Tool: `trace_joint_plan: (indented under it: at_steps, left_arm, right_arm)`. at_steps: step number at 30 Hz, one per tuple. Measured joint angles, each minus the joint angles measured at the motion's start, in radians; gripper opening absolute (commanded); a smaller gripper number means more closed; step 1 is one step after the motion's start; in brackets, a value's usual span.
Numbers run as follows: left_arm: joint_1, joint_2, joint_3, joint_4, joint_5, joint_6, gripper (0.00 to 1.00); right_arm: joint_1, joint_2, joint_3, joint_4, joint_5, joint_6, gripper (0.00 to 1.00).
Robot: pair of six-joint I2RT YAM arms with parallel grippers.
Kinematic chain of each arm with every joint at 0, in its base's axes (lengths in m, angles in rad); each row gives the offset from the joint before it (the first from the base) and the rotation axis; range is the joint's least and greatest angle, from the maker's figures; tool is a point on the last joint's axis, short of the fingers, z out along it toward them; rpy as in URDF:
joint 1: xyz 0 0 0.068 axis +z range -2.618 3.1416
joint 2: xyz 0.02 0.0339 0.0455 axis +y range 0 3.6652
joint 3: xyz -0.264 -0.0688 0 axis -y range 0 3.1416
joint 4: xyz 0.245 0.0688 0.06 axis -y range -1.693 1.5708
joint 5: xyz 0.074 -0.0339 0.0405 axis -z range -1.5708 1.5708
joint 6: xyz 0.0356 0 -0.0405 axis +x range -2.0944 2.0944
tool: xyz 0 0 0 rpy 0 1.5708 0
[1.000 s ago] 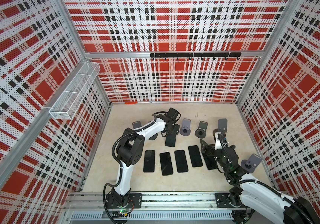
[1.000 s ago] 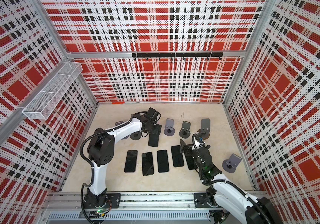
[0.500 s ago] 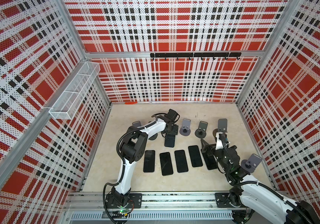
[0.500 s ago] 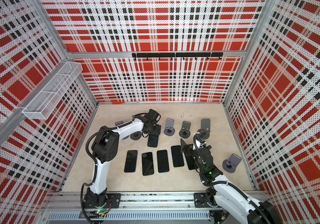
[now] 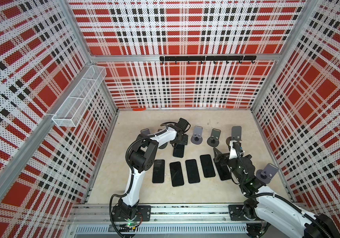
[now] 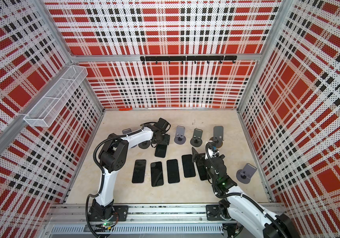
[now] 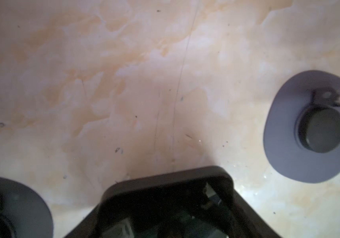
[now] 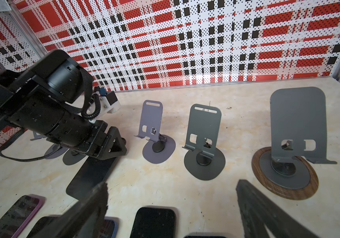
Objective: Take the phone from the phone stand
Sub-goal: 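Carry the black phone toward the table beside the stands and lower it, then set the black phone flat on the table and open the left gripper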
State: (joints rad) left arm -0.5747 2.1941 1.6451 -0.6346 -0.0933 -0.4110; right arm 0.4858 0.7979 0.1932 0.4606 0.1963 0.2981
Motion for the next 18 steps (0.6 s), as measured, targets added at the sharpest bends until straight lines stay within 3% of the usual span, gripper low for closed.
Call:
trace_joint_plan:
  at_steps: [18]
  left_arm:
    - [0.0, 0.001, -0.006, 0.006, -0.032, -0.001, 0.7]
  right_arm:
    - [0.0, -0.002, 0.0, 0.0, 0.0, 0.0, 1.0]
